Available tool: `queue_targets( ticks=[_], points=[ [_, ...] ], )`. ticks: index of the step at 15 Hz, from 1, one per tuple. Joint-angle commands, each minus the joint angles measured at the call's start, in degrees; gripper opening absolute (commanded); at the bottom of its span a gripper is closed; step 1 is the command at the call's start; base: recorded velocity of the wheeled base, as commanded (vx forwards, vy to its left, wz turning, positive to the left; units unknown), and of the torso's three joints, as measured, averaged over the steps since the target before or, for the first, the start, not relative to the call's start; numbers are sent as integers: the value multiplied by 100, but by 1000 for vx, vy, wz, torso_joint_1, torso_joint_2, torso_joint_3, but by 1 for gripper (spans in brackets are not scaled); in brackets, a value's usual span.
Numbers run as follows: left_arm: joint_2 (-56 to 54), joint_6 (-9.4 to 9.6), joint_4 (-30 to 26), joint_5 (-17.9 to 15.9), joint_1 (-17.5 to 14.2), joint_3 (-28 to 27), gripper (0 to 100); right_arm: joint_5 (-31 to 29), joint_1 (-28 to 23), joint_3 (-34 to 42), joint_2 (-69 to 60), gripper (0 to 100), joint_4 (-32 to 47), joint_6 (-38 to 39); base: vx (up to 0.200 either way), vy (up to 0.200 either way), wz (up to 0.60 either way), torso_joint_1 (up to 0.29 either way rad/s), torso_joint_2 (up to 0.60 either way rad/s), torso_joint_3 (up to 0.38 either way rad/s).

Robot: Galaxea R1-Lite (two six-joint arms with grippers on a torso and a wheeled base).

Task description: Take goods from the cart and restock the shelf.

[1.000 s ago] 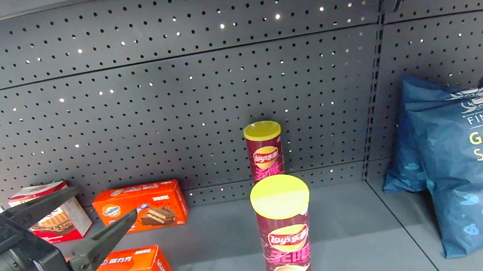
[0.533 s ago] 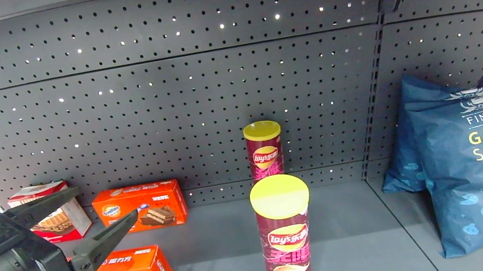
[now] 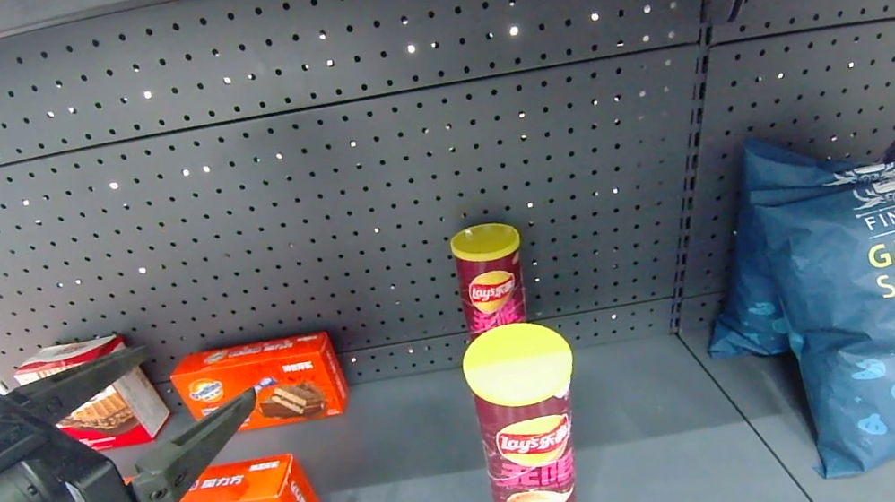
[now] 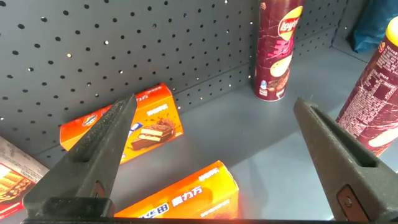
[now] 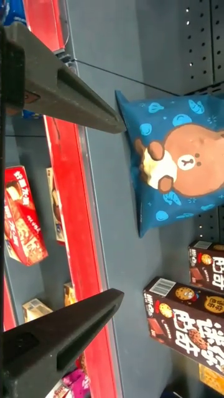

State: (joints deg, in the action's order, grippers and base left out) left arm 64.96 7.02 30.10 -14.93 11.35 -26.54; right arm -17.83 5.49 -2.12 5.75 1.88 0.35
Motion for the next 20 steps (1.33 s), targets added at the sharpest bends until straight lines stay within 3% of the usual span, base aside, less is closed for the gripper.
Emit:
queue_targets(
  ticks=[1,6,20],
  points=[
    [-1,-8,5,8,-28,-9,100,43,-4,1,13,100,-3,-9,0,0,0,0,0,0],
    [-151,-34,-4,-1,-230,0,100,553,-4,54,13,100,-109,17,0,0,0,0,0,0],
    [-282,-122,-4,-1,-344,123,100,606,-4,80,13,100,-170,140,0,0,86,0,0,0]
  ],
)
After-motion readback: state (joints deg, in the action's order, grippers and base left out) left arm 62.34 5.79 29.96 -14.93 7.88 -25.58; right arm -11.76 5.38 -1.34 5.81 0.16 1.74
